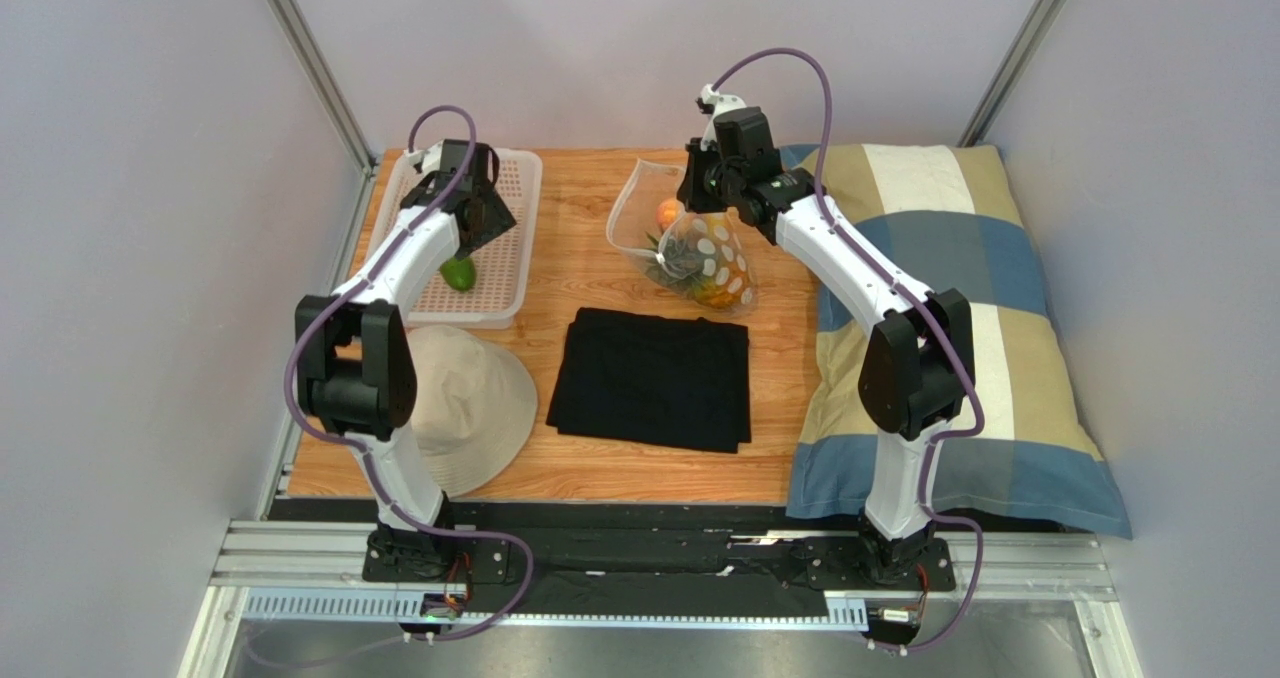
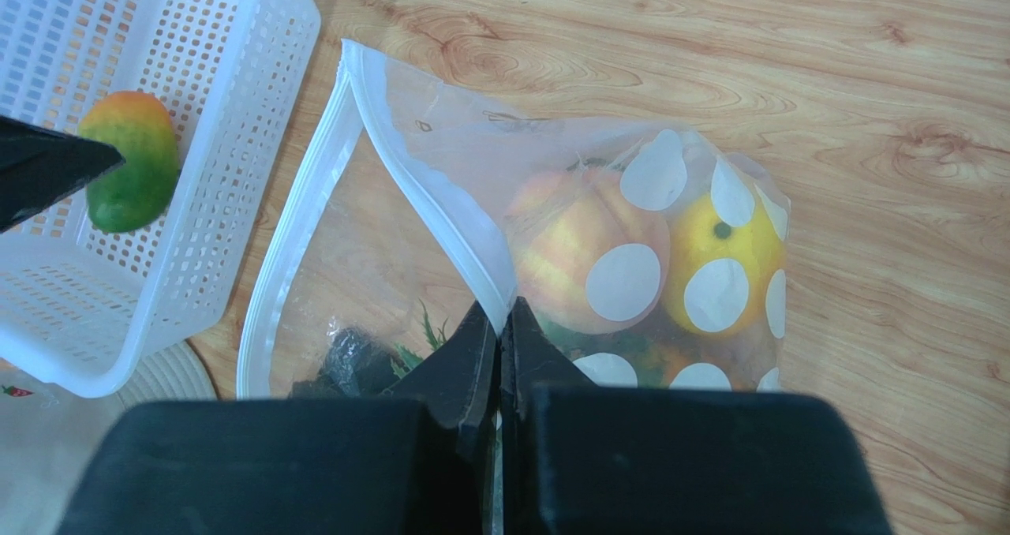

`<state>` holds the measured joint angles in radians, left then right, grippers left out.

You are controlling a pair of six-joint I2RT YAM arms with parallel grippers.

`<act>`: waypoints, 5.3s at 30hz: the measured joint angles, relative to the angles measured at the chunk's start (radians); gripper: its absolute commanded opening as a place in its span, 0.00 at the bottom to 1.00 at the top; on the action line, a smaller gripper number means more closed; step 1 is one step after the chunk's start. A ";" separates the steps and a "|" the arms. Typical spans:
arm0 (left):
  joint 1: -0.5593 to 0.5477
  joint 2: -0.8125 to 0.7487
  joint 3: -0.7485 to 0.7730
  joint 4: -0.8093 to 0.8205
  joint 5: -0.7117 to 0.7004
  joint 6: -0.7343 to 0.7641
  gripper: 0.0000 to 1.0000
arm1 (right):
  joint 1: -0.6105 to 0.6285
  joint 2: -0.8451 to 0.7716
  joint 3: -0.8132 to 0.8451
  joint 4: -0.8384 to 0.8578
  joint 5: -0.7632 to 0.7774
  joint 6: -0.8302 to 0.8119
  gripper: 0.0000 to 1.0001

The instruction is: Open the zip-top bag and remove the fake food

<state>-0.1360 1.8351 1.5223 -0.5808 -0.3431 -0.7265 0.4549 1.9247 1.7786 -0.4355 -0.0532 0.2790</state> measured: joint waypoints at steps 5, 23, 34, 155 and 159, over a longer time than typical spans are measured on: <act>-0.055 -0.100 -0.084 0.236 0.428 0.106 0.32 | 0.000 0.000 0.000 0.001 -0.012 0.000 0.00; -0.306 0.114 0.188 0.365 0.694 0.171 0.10 | 0.000 -0.035 -0.045 0.028 -0.064 0.009 0.00; -0.321 0.216 0.229 0.351 0.662 0.139 0.64 | 0.000 -0.075 -0.067 0.050 -0.159 0.047 0.00; -0.334 -0.029 0.208 -0.039 0.507 0.391 0.45 | 0.009 -0.024 -0.085 0.134 -0.204 -0.086 0.00; -0.334 0.027 0.249 -0.069 0.511 0.396 0.50 | 0.010 -0.024 -0.085 0.134 -0.207 -0.086 0.00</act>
<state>-0.4698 1.8618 1.7714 -0.6498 0.1680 -0.3302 0.4644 1.9011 1.6939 -0.3012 -0.2600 0.1928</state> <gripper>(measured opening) 0.461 0.010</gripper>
